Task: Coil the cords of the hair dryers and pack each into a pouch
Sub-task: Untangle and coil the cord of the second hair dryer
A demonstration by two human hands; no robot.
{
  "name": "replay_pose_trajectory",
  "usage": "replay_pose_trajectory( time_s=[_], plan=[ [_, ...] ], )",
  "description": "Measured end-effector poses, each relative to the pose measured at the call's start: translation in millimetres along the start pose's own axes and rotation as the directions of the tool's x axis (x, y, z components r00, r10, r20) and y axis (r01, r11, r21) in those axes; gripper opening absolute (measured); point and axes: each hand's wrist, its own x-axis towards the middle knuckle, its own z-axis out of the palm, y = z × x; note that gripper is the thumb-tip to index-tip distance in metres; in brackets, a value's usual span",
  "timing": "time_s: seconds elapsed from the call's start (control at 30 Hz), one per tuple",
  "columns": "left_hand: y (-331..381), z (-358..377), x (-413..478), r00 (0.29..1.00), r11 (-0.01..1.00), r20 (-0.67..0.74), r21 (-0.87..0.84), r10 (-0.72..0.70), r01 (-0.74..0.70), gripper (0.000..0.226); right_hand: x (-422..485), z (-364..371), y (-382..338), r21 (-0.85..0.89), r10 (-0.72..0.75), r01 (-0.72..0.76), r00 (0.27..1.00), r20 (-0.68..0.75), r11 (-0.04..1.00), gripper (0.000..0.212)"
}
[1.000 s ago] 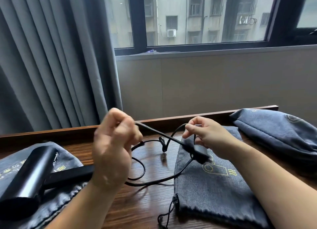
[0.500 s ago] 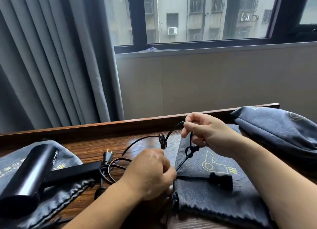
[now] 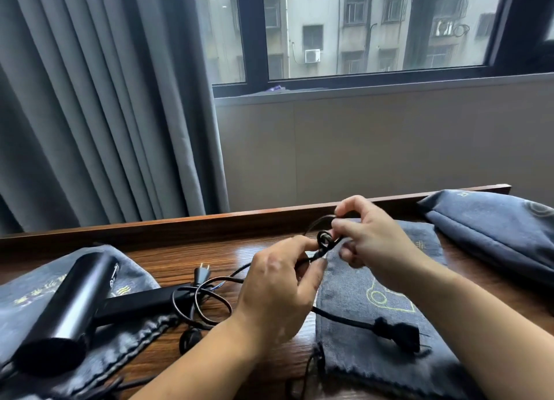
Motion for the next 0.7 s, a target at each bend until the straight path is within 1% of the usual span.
replay_pose_trajectory(
  time_s=[0.03,0.07,0.1,0.13,0.17,0.2,0.23,0.3,0.33,0.4,0.47,0.5,0.53,0.57,0.6,0.63,0.7],
  plan=[
    [0,-3,1,1.000,1.000,-0.017,0.010,0.019,-0.019,0.018,-1,-1,1,-0.145,-0.053,0.056,0.998,0.027,0.988,0.010],
    [-1,-6,1,0.999,1.000,-0.024,0.016,0.024,-0.024,0.017,-2,-3,1,-0.314,-0.113,0.123,0.992,0.050,0.941,0.010],
    [-3,-9,2,1.000,1.000,-0.018,0.019,0.013,-0.013,0.018,-3,-5,1,-0.499,-0.177,0.182,0.983,0.058,0.847,0.012],
    [-6,-12,2,1.000,1.000,-0.008,0.011,-0.011,0.012,0.019,-4,-7,-1,-0.648,-0.242,0.224,0.968,0.062,0.728,0.015],
    [-8,-15,3,0.999,0.999,-0.002,-0.011,-0.044,0.044,0.020,-5,-9,-2,-0.733,-0.306,0.256,0.950,0.069,0.630,0.021],
    [-11,-18,3,0.997,0.996,0.001,-0.042,-0.077,0.077,0.019,-7,-10,-5,-0.747,-0.355,0.304,0.930,0.097,0.591,0.025],
    [-12,-21,4,0.994,0.991,0.007,-0.078,-0.112,0.113,0.017,-8,-11,-7,-0.721,-0.386,0.369,0.910,0.152,0.586,0.026],
    [-12,-26,6,0.985,0.972,0.022,-0.155,-0.173,0.175,0.013,-9,-12,-6,-0.674,-0.431,0.504,0.854,0.293,0.540,0.021],
    [-12,-27,6,0.979,0.958,0.026,-0.204,-0.201,0.202,0.013,-8,-12,-5,-0.660,-0.443,0.545,0.830,0.338,0.517,0.019],
    [-13,-27,6,0.964,0.902,0.022,-0.349,-0.263,0.254,0.016,-9,-13,-3,-0.645,-0.456,0.574,0.811,0.366,0.504,0.016],
    [-14,-29,6,0.952,0.843,0.021,-0.459,-0.305,0.280,0.021,-10,-13,-4,-0.615,-0.451,0.576,0.813,0.368,0.538,0.006],
    [-14,-30,7,0.951,0.832,0.034,-0.476,-0.307,0.285,0.022,-11,-12,-4,-0.585,-0.453,0.584,0.810,0.372,0.564,0.013],
    [-13,-31,7,0.953,0.835,0.055,-0.470,-0.298,0.287,0.023,-13,-10,-4,-0.555,-0.465,0.599,0.800,0.380,0.578,0.029],
    [-11,-30,6,0.957,0.847,0.081,-0.450,-0.277,0.283,0.024,-14,-7,-4,-0.536,-0.485,0.623,0.781,0.393,0.570,0.043],
    [-9,-29,5,0.962,0.865,0.104,-0.422,-0.252,0.272,0.024,-14,-4,-4,-0.535,-0.510,0.652,0.756,0.411,0.537,0.050],
    [-8,-28,4,0.966,0.881,0.117,-0.396,-0.232,0.260,0.025,-14,1,-3,-0.540,-0.536,0.682,0.727,0.429,0.493,0.049],
    [-8,-24,4,0.966,0.887,0.103,-0.383,-0.238,0.259,0.022,-11,6,1,-0.570,-0.580,0.695,0.703,0.412,0.437,0.035]
  ],
)
